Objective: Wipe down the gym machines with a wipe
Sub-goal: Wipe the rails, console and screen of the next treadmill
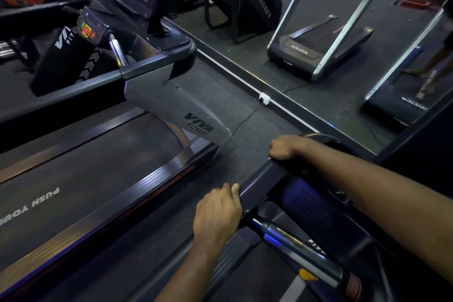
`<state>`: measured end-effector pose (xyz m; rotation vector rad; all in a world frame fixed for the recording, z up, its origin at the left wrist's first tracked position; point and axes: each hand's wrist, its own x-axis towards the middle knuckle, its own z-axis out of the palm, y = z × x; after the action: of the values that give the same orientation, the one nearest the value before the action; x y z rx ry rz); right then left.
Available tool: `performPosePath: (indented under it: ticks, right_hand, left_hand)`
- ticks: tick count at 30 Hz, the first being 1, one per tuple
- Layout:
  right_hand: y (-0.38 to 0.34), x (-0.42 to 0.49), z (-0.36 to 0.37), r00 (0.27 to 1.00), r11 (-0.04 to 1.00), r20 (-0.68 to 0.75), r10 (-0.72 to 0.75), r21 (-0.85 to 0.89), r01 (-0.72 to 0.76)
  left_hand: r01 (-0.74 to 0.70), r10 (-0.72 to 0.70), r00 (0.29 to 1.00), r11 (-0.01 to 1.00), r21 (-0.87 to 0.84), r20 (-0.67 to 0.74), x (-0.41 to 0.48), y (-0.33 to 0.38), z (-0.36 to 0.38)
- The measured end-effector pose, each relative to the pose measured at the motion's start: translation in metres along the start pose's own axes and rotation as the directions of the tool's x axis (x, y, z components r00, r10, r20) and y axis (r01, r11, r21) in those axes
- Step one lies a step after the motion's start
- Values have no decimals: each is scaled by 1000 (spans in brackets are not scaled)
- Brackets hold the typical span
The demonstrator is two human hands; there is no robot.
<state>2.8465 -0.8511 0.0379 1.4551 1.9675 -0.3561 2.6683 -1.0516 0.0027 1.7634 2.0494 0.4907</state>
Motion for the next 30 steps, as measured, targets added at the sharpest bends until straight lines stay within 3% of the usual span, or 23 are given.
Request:
performPosePath:
  ticks: [6, 12, 15, 18, 23, 25, 28, 30]
  right_hand:
    - [32, 3, -16, 982, 982, -37, 187, -27, -189]
    - [-27, -24, 6, 997, 994, 9, -80, -74, 80]
    - [-11, -25, -4, 999, 997, 24, -28, 78, 26]
    - [-13, -33, -10, 999, 999, -1, 44, -10, -44]
    - [-74, -59, 15, 976, 976, 53, -212, 70, 208]
    - [-75, -58, 13, 980, 976, 72, -185, 127, 175]
    - [-83, -54, 9, 994, 995, 66, -90, 44, 88]
    - [-104, -56, 14, 988, 994, 114, -104, 31, 102]
  left_hand:
    - [7, -7, 1000, 1000, 0, -3, -1, 0, -1]
    - [7, -7, 1000, 1000, 0, -20, -3, 2, -3]
    - [11, -12, 999, 1000, -14, -41, -5, 4, -6]
    - [9, -11, 997, 999, -35, -74, -7, 5, -8]
    - [34, -39, 997, 996, -81, -65, -14, 1, -16]
    - [61, -63, 998, 995, -80, -21, -16, -11, -22]
    - [71, -70, 995, 997, -10, 66, -24, -35, -32]
    - [83, -82, 993, 997, -4, 89, -33, -48, -36]
